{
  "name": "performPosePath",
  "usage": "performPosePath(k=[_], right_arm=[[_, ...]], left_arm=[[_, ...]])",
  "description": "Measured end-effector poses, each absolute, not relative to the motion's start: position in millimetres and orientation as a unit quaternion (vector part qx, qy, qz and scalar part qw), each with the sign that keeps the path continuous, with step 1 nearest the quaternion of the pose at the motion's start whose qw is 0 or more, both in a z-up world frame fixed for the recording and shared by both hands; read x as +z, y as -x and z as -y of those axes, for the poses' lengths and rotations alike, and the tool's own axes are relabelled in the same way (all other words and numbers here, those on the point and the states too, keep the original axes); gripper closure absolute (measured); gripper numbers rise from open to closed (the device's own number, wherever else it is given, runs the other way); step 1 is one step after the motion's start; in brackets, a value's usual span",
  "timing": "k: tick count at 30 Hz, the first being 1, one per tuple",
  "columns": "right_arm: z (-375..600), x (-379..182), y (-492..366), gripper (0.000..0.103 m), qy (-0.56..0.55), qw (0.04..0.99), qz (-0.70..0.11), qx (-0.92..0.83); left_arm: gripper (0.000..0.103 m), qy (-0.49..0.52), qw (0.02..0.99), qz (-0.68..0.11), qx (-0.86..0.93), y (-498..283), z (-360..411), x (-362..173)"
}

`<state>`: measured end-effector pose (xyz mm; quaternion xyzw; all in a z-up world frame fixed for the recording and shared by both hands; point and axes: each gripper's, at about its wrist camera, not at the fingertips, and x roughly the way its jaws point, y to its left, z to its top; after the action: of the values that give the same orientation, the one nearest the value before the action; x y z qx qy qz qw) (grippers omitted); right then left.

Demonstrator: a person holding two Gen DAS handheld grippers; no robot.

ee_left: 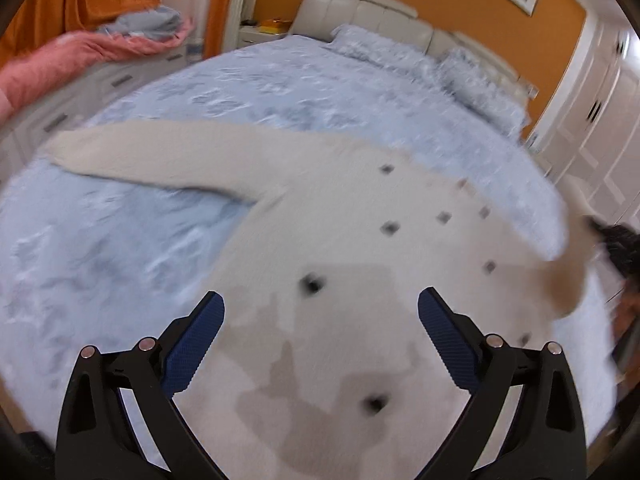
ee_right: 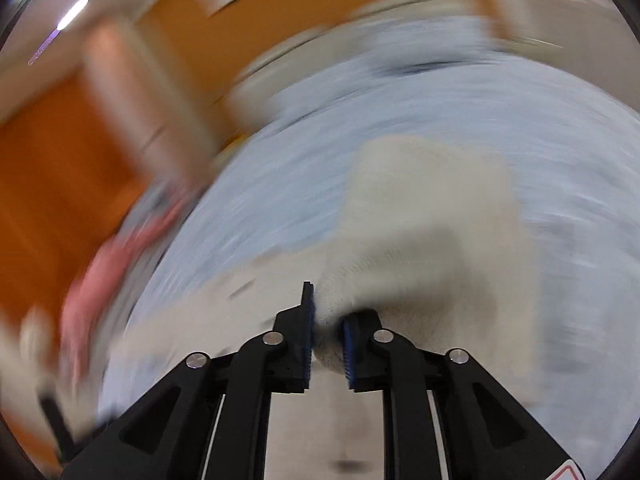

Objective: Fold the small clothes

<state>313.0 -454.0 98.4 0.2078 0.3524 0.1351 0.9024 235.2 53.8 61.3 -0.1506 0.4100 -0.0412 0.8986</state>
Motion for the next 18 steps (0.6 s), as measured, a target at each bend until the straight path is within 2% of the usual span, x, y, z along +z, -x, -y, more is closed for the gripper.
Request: performPosePath(k=[2,4,7,10,14,18], right_arm=[[389.4,83.3,-326.9,0.068,-0.159,0.897,-0.371,0.181],[355.2,63.8,-327.2,0.064,-0.129,0.9,-0.38,0.17],[371.8,34.9,-305.2,0.062,-0.167,0.89,-0.403,0.131],[409.0,22.7,-275.0,0.048,-0.241,0.876,-0.407,0.09],[448.5,-8.2,-239.9,0.047,-0.299,0.849,-0.432,0.053],[470.6,-34.3,-253.1,0.046,-0.37,0.822,-0.432,0.031]], left_arm=[[0.007,0.189,0.888,-0.416,-0.061,-258.1,-47.7,58.5],[0.007,0.227,0.872,-0.429,-0.068,-287.8,-42.4,48.1],[0.007,0.267,0.849,-0.451,-0.07,-323.8,-39.4,28.2],[0.007,0.295,0.835,-0.459,-0.071,-359.3,-38.5,9.6],[0.007,0.328,0.819,-0.467,-0.049,-398.6,-39.5,-12.5],[0.01,0.353,0.804,-0.477,-0.038,-425.1,-32.7,-28.8]])
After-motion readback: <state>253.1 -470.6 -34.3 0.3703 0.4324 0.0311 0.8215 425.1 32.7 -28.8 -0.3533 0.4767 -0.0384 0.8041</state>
